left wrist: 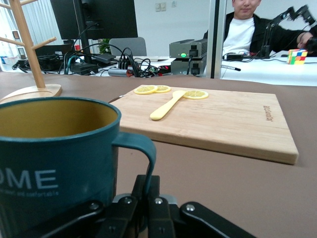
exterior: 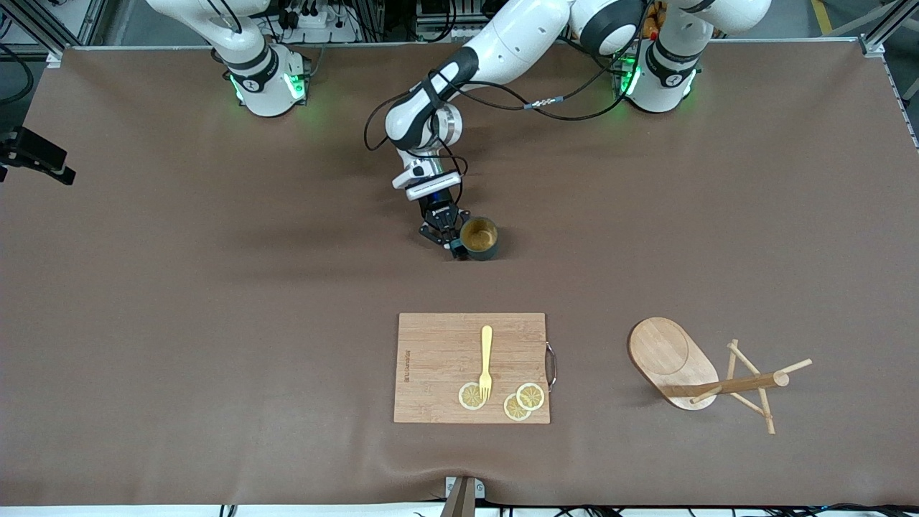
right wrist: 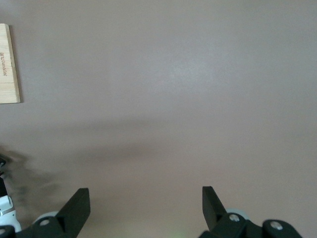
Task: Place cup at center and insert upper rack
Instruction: 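Lift the mug with the left gripper and carry it to the mug tree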
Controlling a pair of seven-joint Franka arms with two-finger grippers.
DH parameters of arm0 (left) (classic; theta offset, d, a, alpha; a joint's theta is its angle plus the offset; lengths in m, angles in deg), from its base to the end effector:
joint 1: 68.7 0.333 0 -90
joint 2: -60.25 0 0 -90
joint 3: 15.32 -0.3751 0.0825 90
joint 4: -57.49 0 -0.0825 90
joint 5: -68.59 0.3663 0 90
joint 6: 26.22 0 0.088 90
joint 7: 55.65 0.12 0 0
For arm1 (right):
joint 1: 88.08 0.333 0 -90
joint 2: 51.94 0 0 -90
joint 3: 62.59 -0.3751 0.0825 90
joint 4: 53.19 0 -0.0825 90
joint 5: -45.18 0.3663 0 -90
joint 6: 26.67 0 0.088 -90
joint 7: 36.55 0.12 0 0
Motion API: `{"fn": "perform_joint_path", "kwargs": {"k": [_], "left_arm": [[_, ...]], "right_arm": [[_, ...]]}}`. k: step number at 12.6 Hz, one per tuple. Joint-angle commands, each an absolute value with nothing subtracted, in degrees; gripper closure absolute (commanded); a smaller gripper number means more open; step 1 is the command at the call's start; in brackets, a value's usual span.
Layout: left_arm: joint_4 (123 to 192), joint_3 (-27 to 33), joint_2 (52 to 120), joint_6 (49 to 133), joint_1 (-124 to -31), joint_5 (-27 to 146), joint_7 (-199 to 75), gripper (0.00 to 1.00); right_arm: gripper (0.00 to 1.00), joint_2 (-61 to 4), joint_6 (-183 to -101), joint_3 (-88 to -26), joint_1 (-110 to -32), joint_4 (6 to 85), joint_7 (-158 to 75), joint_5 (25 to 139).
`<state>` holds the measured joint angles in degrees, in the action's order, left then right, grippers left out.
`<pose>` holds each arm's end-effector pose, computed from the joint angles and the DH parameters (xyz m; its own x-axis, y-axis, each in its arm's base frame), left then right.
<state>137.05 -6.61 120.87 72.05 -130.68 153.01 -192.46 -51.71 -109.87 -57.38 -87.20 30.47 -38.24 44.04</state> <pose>0.3635 -0.6324 0.1213 0.2935 0.0761 0.9529 0.3718 -0.9274 -0.0405 0.5243 -0.0421 0.7078 0.9987 -0.0484 -0.0126 -0.0482 -0.9986 0.0198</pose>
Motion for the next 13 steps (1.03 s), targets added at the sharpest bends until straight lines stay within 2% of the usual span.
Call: {"fn": "perform_joint_path", "kwargs": {"k": [1,6,13], "left_arm": [[137.04,-6.53,116.95,71.51,-129.61,147.54,-187.23,1.0],[137.04,-5.65,109.93,71.95,-127.06,138.31,-178.72,1.0],[137.12,-5.74,93.59,76.0,-121.8,117.85,-157.91,1.0]], "right_arm": [[0.0,-51.24,-109.02,-56.96,-86.76,29.16,-37.69,44.12],[0.0,-51.24,-108.94,-56.96,-86.76,29.16,-37.69,44.12],[0.0,-51.24,-108.94,-56.96,-86.76,29.16,-37.69,44.12]]}}
